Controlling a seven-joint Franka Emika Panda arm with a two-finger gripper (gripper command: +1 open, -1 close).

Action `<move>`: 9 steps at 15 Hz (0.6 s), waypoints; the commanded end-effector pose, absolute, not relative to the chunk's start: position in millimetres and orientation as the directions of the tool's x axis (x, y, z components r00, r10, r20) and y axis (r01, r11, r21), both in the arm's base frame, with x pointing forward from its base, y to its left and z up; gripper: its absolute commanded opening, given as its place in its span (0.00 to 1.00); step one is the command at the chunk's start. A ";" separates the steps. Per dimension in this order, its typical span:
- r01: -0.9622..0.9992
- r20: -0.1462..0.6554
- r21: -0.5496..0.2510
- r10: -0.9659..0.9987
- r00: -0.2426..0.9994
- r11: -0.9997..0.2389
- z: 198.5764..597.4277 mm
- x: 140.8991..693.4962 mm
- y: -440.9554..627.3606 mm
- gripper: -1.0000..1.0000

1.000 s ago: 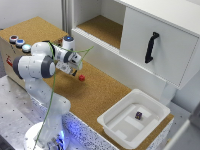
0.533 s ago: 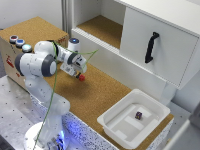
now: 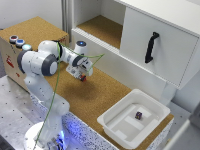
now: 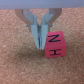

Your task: Push the pink block to the right

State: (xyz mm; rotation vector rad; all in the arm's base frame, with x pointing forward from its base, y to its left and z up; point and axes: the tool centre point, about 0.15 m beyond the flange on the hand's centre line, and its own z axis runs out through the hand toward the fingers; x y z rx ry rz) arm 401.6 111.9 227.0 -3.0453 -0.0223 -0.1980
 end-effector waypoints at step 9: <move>-0.111 0.126 0.038 -0.106 0.986 -0.993 243.9 418.3 24.1 0.00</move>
